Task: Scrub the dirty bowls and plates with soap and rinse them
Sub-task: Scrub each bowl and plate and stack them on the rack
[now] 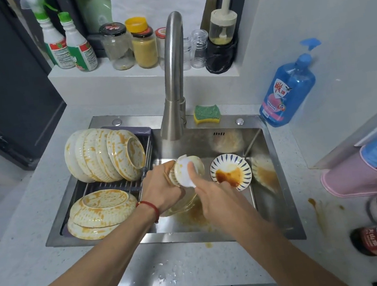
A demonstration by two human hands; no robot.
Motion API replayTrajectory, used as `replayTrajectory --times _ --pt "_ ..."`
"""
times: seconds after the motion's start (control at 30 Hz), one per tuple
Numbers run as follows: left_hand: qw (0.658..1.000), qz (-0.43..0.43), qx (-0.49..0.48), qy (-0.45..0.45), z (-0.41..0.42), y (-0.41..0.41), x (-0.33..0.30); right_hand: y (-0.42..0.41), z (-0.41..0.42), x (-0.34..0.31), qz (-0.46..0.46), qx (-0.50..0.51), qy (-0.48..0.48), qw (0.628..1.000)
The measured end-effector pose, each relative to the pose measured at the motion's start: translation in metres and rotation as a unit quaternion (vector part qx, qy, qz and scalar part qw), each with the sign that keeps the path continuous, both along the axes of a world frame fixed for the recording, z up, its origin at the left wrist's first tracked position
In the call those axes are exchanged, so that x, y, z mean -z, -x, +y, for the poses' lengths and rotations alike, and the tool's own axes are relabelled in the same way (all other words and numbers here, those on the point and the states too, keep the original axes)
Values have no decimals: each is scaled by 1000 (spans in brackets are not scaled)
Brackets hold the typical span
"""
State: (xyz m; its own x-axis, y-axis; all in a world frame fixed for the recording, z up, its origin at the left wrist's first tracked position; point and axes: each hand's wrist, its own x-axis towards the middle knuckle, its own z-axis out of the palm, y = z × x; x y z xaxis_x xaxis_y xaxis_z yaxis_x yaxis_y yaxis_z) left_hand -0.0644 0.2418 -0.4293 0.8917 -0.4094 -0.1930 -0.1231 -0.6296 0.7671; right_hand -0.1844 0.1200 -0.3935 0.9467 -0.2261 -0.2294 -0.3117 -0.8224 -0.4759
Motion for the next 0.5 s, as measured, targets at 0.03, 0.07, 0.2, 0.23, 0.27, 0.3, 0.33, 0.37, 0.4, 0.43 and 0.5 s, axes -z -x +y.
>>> replayTrajectory --times 0.03,0.07,0.2,0.23,0.27,0.3,0.33,0.37,0.4,0.43,0.5 --pt "1000 5 2 5 1 0 0 -2 -4 2 -1 5 6 1000" --pt "1000 6 6 11 3 1 2 -8 -13 5 7 31 13 999" --pt "999 3 13 35 11 -7 4 -14 -2 6 15 46 30 998" --pt "999 6 9 41 12 -10 5 -11 8 4 14 25 29 999" --pt "999 10 10 45 14 -14 5 -10 10 2 15 25 26 999" --pt "999 17 15 44 16 -16 6 -13 5 5 17 41 24 999" --pt "998 25 19 47 18 -18 6 -17 -2 6 20 66 28 997" --pt "998 34 20 52 21 -20 7 -21 -4 7 18 88 33 995" --pt "997 37 23 58 23 -22 7 -21 0 7 15 94 39 995" --pt "997 37 26 64 26 -25 8 -20 8 7 9 82 36 996" --pt "995 50 23 81 31 -29 9 -19 18 11 14 58 34 998"
